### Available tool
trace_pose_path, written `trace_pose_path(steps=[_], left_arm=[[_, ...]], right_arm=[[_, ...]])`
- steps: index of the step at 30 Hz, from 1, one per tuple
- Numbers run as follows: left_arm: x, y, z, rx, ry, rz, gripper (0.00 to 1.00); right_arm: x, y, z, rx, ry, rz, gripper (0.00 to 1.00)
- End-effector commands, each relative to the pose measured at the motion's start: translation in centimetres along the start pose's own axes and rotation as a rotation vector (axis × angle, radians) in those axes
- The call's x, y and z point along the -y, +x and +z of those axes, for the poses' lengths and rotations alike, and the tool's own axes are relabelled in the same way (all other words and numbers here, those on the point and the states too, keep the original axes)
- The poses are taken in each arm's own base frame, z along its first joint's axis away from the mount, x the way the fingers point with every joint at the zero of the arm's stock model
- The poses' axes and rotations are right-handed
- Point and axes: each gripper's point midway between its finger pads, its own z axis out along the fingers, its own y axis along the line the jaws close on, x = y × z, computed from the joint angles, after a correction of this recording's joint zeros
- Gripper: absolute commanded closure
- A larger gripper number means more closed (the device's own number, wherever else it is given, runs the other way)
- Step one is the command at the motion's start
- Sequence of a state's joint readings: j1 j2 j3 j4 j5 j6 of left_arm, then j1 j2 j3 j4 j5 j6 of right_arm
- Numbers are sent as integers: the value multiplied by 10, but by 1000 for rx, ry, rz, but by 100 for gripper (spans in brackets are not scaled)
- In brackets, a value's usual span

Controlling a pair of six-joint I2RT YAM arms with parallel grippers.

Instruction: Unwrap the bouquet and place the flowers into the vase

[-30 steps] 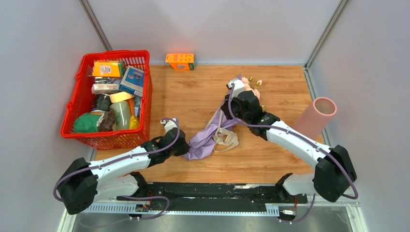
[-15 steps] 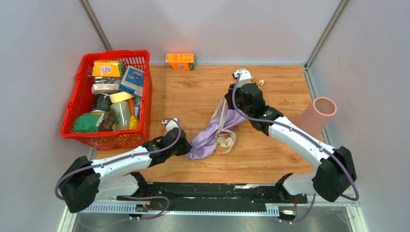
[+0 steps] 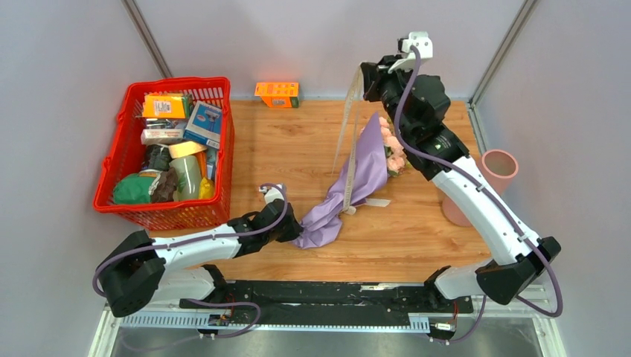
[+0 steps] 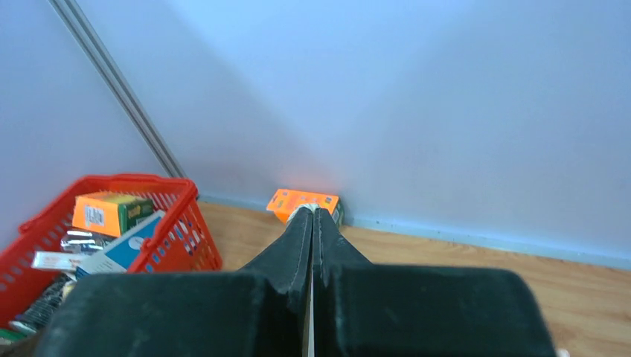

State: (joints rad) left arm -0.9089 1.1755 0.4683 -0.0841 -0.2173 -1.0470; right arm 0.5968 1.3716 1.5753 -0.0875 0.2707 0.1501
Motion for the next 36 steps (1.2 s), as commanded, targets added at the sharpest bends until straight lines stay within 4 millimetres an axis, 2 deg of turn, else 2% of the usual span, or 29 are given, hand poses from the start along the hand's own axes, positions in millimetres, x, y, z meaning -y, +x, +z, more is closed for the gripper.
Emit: trace_pose_path(steps=[1,4,9,14,18,21,22,23,24,25,26,27,28,29,30,31,32,33,34,35,36], left_arm=[[-2,14,3,-47,-8,7,100],[0,16,4,-50,2,2,100],[8,16,6,-53,19,9,100],[17,16,8,-56,39,19,100],[21,19,11,-69,55,24,100],[23,20,11,-74,58,28,100],[24,17,10,-64,54,23,96],[18,18,9,-72,24,27,94],[22,12,7,-58,27,33,84],[24,9,5,-55,24,39,78],[27,5,2,-43,31,46,65],[35,-2,-3,-24,52,44,59],[35,-5,-5,-16,44,54,52],[45,-16,-12,12,68,51,47],[45,-21,-15,25,55,69,40],[54,-32,-23,56,73,70,32],[52,-38,-28,72,51,101,31],[60,-55,-38,125,59,131,30],[60,-61,-43,140,52,155,30],[70,-78,-55,193,73,207,30],[74,-85,-60,216,84,234,30]], right_arm=[[-2,-56,3,139,11,-11,100],[-10,-89,2,216,-15,-17,100],[-41,-157,-5,403,-155,-102,100],[-48,-213,-13,570,-161,-118,100],[-48,-236,-15,679,-136,-155,100],[-40,-239,-8,714,-88,-184,100],[-39,-240,-5,715,-86,-192,100],[-38,-239,-2,708,-84,-194,100],[-39,-237,0,689,-85,-196,100],[-39,-229,4,655,-89,-187,100],[-38,-218,6,608,-93,-161,100],[-39,-201,11,548,-111,-139,100],[-42,-181,12,480,-143,-134,100],[-44,-159,12,413,-173,-117,100],[-45,-140,10,358,-195,-93,100],[-49,-117,6,297,-234,-57,100],[-51,-93,3,232,-262,-18,100],[-58,-77,-6,185,-314,2,100],[-62,-60,-13,132,-350,26,100],[-65,-46,-19,86,-380,46,100],[-69,-29,-27,29,-416,62,100]])
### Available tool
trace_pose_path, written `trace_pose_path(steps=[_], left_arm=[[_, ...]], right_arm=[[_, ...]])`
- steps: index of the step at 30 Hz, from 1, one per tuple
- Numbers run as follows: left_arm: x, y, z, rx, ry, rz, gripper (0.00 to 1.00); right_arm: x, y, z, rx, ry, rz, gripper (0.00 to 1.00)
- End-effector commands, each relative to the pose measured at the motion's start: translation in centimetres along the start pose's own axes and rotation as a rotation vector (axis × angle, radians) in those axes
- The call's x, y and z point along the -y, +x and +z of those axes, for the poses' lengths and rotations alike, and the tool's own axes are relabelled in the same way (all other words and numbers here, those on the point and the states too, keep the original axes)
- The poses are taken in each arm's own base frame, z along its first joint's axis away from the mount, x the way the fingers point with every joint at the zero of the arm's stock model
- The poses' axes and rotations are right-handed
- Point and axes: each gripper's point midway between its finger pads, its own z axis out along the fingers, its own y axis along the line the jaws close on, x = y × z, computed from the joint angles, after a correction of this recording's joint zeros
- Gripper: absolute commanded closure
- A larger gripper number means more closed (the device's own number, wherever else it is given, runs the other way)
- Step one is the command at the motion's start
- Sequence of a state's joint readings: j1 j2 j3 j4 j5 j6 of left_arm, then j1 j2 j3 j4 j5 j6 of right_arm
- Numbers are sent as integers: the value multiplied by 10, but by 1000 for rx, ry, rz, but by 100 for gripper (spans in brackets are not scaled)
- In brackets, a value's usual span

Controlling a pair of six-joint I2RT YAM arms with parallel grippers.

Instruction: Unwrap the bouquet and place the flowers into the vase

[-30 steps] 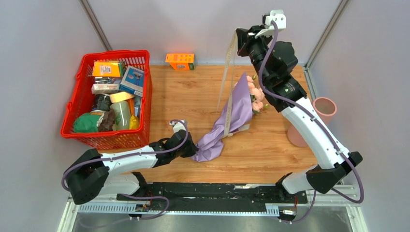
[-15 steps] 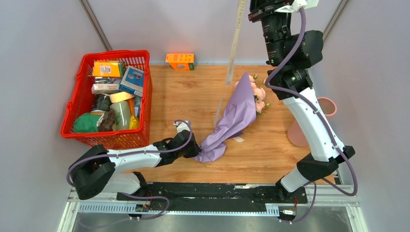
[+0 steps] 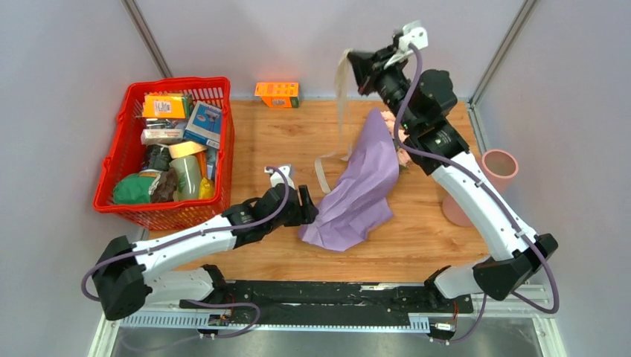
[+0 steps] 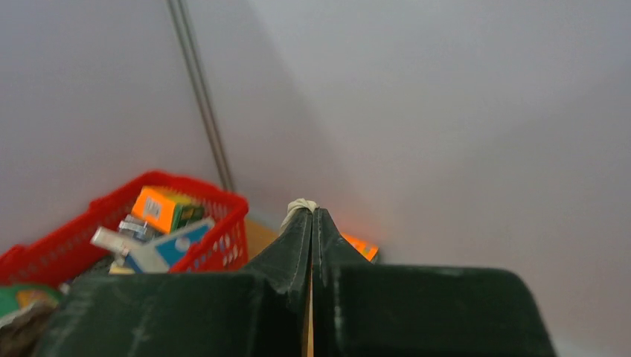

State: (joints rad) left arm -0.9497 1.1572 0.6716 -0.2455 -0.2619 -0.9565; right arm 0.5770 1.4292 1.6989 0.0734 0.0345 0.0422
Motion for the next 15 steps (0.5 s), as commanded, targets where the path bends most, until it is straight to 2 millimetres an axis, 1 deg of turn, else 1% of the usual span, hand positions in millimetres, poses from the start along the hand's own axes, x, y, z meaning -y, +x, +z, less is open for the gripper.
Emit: trace_pose_path(steps=[1,2,3,4,5,6,7,8,9,10,11,12,13,14,15], left_arm=[[31,-70,-43,205,69,207,29],[39,-78,-49,235,99,238,29],[48,-89,-61,270,140,316,29],[58,-97,-68,303,180,355,30],[67,-104,-77,334,226,422,29],[70,-108,-83,356,245,459,29],[73,-111,-86,375,256,518,27],[75,-115,-90,390,268,540,25],[80,-113,-91,389,296,601,24],[85,-115,-95,395,314,623,20],[88,-112,-96,382,335,670,19],[94,-117,-98,384,336,678,18],[92,-117,-97,367,326,694,18],[101,-119,-98,360,347,716,18],[104,-119,-99,357,359,727,18]], right_arm=[[-44,38,-45,-181,-206,194,100],[-50,41,-56,-202,-240,208,100],[-57,48,-66,-232,-279,226,100],[-62,59,-75,-270,-306,245,100],[-68,61,-83,-288,-336,263,100],[-74,64,-92,-306,-370,282,100],[-80,67,-101,-323,-407,295,100],[-87,67,-109,-336,-450,312,100],[-94,70,-117,-355,-491,327,100],[-100,70,-124,-368,-534,340,100],[-105,69,-131,-379,-563,361,100],[-108,72,-135,-391,-576,373,100],[-109,71,-137,-393,-580,381,100],[-109,70,-140,-392,-578,388,100],[-111,70,-141,-396,-584,394,100]])
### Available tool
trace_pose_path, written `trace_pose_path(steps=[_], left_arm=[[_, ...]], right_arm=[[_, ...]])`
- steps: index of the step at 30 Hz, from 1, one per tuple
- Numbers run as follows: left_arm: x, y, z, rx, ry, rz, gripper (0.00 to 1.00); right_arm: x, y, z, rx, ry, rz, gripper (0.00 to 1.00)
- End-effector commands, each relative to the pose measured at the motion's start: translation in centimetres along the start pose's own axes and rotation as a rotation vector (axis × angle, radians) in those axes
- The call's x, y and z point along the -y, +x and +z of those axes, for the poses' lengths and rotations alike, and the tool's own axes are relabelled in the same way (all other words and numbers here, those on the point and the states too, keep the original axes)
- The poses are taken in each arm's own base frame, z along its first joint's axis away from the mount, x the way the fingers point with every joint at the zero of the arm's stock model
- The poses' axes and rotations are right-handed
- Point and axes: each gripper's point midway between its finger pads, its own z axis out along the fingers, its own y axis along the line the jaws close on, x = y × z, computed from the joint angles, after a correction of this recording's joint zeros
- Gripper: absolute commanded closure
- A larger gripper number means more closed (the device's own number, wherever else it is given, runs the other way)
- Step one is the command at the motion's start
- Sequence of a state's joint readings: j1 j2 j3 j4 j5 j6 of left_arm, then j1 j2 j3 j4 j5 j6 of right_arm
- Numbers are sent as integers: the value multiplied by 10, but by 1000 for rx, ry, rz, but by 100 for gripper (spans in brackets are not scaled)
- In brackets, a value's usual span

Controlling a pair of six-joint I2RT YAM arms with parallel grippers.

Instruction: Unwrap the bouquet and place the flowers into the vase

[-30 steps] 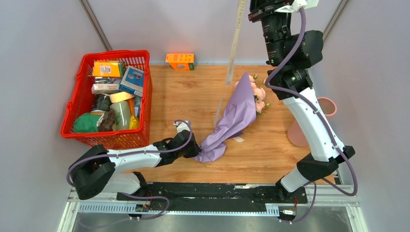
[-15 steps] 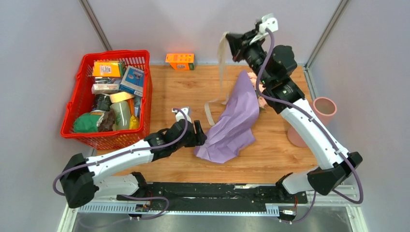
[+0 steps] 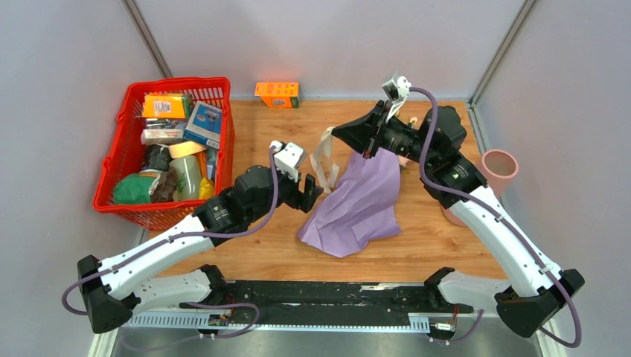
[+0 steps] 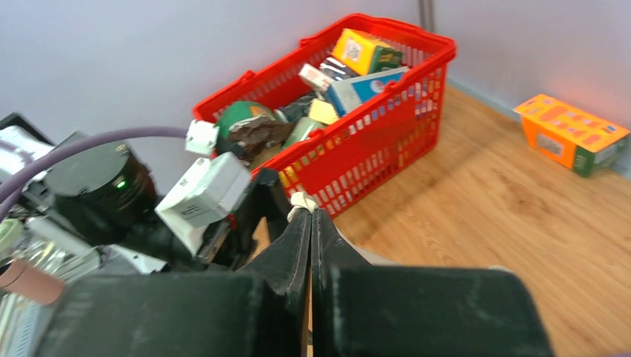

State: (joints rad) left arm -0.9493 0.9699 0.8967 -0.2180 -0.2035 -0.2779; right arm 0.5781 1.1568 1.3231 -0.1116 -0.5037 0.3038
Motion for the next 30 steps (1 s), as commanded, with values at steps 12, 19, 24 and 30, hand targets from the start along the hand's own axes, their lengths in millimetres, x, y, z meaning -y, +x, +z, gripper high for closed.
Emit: trace_pose_path(steps=[12,19,24,30], left_arm=[[30,-39,33,67,139,126,35],[14,-67,25,154,48,40,100],[5,-116,5,223,19,-68,100],[24,-160,-14,270,100,-106,100]], right_arm=[[-58,-6,-24,3,-216,105,100],[-36,3,-27,38,-112,30,56],[-19,13,-40,150,-48,-148,15],[-24,22,-38,252,-149,-346,0]])
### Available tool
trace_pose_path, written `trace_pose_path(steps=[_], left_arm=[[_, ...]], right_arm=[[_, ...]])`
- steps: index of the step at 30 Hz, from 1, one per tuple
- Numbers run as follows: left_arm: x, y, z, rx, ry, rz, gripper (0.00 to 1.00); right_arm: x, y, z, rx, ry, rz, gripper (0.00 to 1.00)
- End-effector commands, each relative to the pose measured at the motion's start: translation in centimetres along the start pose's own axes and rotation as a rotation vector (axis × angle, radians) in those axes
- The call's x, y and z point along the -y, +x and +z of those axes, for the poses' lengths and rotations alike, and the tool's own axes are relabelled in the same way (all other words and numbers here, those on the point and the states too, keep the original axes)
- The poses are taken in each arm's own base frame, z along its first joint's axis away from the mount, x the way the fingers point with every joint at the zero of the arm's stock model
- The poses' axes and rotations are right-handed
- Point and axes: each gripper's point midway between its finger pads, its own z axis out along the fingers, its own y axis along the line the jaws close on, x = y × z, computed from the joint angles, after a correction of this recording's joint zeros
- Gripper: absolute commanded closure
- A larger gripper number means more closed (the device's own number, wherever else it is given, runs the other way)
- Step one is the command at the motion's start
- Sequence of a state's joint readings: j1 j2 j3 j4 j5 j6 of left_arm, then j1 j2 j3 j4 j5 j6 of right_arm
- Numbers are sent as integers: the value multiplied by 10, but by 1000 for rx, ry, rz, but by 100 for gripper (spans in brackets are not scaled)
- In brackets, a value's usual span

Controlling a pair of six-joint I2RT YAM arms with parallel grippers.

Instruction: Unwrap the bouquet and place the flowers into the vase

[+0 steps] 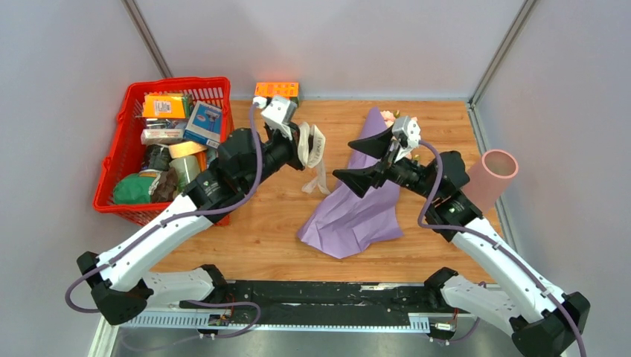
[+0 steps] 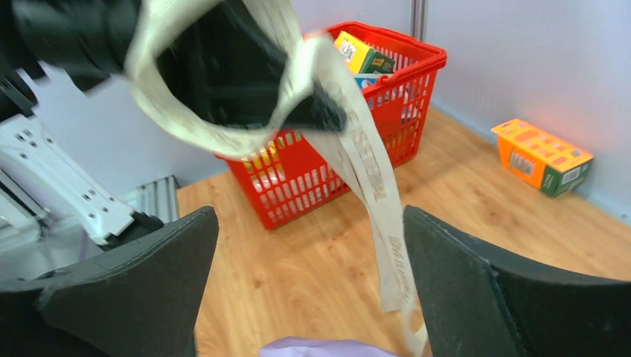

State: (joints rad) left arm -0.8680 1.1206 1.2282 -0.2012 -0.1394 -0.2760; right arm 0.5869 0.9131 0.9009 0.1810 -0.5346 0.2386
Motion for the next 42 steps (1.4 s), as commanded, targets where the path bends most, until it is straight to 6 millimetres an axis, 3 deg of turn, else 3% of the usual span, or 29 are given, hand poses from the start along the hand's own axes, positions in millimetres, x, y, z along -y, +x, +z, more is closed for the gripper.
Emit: trace_pose_path(steps=[1,7,12,16,19,21,22,23,25,27,28,30,36,38,42], left_arm=[[22,-54,-17,96,80,-71,100],[42,-85,-31,151,169,-125,100],[51,-99,-39,178,218,-148,100],[53,-102,-45,191,230,-165,100],[46,-97,-53,196,209,-160,100],[33,-90,-56,193,149,-139,100],[28,-84,-56,178,123,-129,100],[14,-73,-54,147,48,-115,100],[-5,-52,-52,95,-44,-95,95],[-15,-32,-53,59,-87,-94,74],[-18,-20,-55,42,-93,-96,58],[-22,-8,-59,36,-101,-97,45],[-38,36,-64,-50,-139,-20,39],[-43,50,-66,-90,-149,12,39],[-49,72,-69,-149,-157,61,39]], right_arm=[[-11,-32,7,182,-100,-259,0],[-7,-31,32,198,-141,-335,0],[-10,-23,57,195,-192,-380,0],[10,-16,77,176,-115,-350,8],[38,-10,83,157,19,-327,38],[62,-9,80,147,139,-324,73],[73,-11,77,140,185,-322,84],[81,-19,76,140,211,-312,100],[105,-36,72,136,311,-217,100],[129,-69,64,179,397,-174,100],[133,-87,60,216,417,-175,100],[146,-123,51,291,483,-183,100],[196,-211,32,374,645,-241,100],[223,-230,21,389,708,-257,100],[281,-260,-20,437,848,-288,100]])
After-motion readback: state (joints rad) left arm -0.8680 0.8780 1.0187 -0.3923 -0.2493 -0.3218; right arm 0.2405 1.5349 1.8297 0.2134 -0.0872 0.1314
